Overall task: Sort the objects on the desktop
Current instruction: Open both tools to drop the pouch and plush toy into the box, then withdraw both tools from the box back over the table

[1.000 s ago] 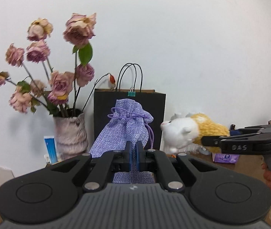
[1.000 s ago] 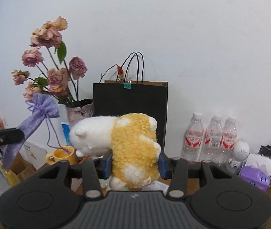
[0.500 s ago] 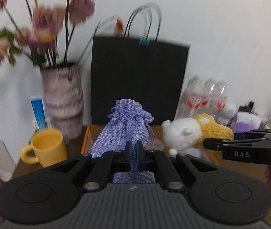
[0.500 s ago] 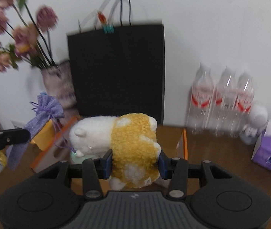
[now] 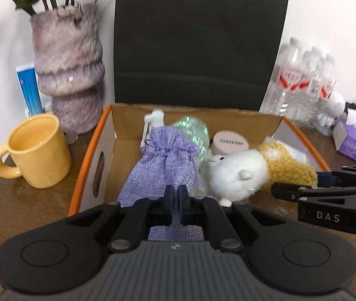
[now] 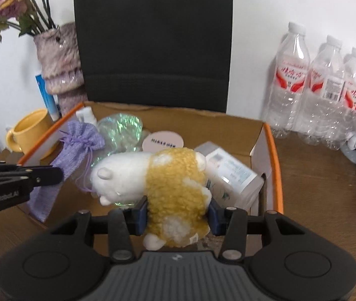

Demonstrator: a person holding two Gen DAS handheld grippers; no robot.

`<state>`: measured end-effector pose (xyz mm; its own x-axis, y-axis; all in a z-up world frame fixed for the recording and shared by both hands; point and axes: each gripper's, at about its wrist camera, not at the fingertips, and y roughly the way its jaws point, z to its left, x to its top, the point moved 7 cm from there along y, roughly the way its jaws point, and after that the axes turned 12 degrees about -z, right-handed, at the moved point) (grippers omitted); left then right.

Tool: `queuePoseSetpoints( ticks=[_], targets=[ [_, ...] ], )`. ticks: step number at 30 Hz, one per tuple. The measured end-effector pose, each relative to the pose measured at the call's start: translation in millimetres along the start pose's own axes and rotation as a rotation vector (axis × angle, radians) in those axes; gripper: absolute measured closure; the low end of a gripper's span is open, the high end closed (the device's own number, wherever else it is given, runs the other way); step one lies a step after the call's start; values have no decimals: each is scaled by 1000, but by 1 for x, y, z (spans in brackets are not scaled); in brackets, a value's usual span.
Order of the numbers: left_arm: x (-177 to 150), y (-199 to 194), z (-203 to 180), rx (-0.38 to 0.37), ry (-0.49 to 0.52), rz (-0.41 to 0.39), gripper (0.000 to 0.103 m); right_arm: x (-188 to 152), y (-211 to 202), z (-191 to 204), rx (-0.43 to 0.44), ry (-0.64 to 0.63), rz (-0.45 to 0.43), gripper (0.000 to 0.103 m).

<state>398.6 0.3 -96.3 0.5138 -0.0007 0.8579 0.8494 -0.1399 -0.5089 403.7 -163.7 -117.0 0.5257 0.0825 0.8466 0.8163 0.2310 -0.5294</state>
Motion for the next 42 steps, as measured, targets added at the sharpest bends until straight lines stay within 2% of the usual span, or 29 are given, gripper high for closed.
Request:
queuePoseSetpoints(
  ticks=[3,4,5,6,7,8,9,11,16,25,35,42],
  targets=[
    [-4,5,2,8,-3,17,95,-4,4,-1,-3,-5,12,52],
    [-4,5,3,7,-8,19,85,-4,4,-2,-4,-7,14,51],
    [-5,5,3,6,-12,22,59,-4,3,-3,-5,-10,14,45],
    [-4,2,3,11,-6,14,41,-3,0,-2,-7,-19,7,29],
    [-3,-2,3,16,1,2,15,0,-6,-1,-6,-32,-9,19],
    [1,-8,2,19,10,-22,9,2,-12,0,-4,-44,-26,5],
    [4,-15,2,22,18,-49,9,4,-18,1,-2,-56,-44,0],
    [12,-28,1,28,36,-104,0,8,-30,3,-10,-77,-64,0],
    [22,-60,3,42,5,-167,0,10,-61,7,-19,-103,-101,0],
    [17,-130,-16,0,23,-236,0,5,-134,13,-2,-88,-169,0],
    [2,-222,-41,-57,66,-339,0,-12,-228,25,-4,-87,-250,0],
    [-18,-272,-48,-55,72,-395,0,-33,-275,36,36,-87,-303,0]
  ],
)
